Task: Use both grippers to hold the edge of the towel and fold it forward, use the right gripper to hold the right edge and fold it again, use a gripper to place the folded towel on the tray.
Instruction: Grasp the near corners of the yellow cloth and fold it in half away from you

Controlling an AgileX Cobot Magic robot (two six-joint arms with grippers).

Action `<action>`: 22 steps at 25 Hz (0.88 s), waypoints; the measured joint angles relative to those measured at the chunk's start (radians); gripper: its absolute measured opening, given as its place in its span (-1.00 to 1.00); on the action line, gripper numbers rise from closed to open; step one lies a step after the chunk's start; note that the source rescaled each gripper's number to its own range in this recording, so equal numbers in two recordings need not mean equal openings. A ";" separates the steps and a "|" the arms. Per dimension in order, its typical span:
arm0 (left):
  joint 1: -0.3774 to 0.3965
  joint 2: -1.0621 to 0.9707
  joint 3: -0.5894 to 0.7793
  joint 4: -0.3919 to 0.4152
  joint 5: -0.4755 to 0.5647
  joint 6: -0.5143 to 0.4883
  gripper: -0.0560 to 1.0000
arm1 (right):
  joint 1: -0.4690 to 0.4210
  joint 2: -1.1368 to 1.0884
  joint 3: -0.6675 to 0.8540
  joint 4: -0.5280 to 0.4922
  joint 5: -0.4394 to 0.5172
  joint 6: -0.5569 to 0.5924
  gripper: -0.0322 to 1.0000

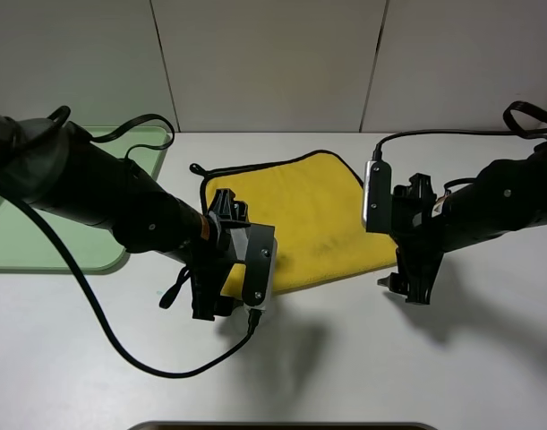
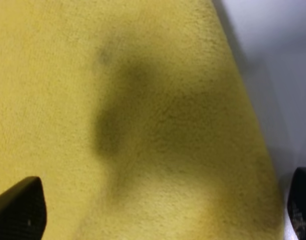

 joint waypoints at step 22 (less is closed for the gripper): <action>0.000 0.000 0.000 -0.002 0.016 -0.008 0.94 | -0.045 0.092 -0.001 0.000 -0.175 -0.065 1.00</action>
